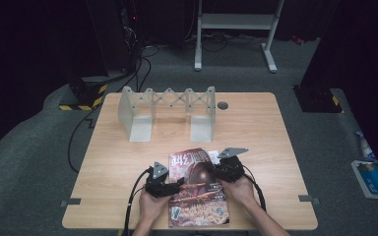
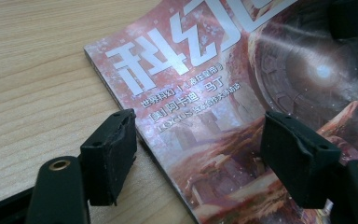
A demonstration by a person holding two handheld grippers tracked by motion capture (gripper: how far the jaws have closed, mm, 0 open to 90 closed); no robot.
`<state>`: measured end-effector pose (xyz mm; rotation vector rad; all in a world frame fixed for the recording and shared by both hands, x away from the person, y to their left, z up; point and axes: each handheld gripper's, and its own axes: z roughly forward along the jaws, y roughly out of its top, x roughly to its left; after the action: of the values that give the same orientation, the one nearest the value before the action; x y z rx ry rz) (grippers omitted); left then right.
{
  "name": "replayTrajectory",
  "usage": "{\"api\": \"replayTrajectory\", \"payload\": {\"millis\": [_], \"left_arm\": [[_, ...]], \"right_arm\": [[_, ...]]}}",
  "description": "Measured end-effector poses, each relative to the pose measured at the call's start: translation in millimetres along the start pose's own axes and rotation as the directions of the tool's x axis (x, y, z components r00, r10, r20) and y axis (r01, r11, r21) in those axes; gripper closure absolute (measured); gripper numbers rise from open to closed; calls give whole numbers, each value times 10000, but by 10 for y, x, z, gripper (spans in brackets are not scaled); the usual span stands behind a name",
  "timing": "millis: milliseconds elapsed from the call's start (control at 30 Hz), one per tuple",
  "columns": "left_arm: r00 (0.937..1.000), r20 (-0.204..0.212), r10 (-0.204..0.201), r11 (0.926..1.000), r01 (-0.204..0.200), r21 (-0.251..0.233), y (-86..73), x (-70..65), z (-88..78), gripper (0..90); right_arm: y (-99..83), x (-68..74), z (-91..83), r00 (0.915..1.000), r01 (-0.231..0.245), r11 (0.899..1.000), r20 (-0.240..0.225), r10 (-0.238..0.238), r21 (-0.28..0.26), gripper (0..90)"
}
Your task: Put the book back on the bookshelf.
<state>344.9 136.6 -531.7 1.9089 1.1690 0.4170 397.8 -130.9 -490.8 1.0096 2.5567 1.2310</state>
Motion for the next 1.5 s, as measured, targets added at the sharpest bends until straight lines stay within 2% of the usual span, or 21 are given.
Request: {"api": "replayTrajectory", "payload": {"millis": [433,633,767,1033,1300,1500], "left_arm": [[9967,520,-618,9979,627,-154,-2,47,2,184],[9956,609,-711,9972,723,-182,-2,59,1,179],[9946,724,-748,9969,763,-179,-2,66,0,166],[9886,1223,-878,9955,915,-249,-4,83,-5,130],[9823,1548,-1052,9930,1120,-362,-11,106,-21,111],[9793,1581,-1263,9909,1320,-258,-19,131,-56,162]], "right_arm": [[6,62,-103,9990,315,9986,-297,-328,-430,859],[5,91,-141,9978,477,9972,-441,-503,-583,859],[10,99,-180,9970,377,9962,-642,-428,-789,860],[18,143,-248,9927,708,9906,-887,-814,-1171,860],[51,199,-273,9870,975,9853,-1132,-1138,-1405,861],[46,175,-252,9873,914,9868,-1170,-1073,-1335,860]]}}
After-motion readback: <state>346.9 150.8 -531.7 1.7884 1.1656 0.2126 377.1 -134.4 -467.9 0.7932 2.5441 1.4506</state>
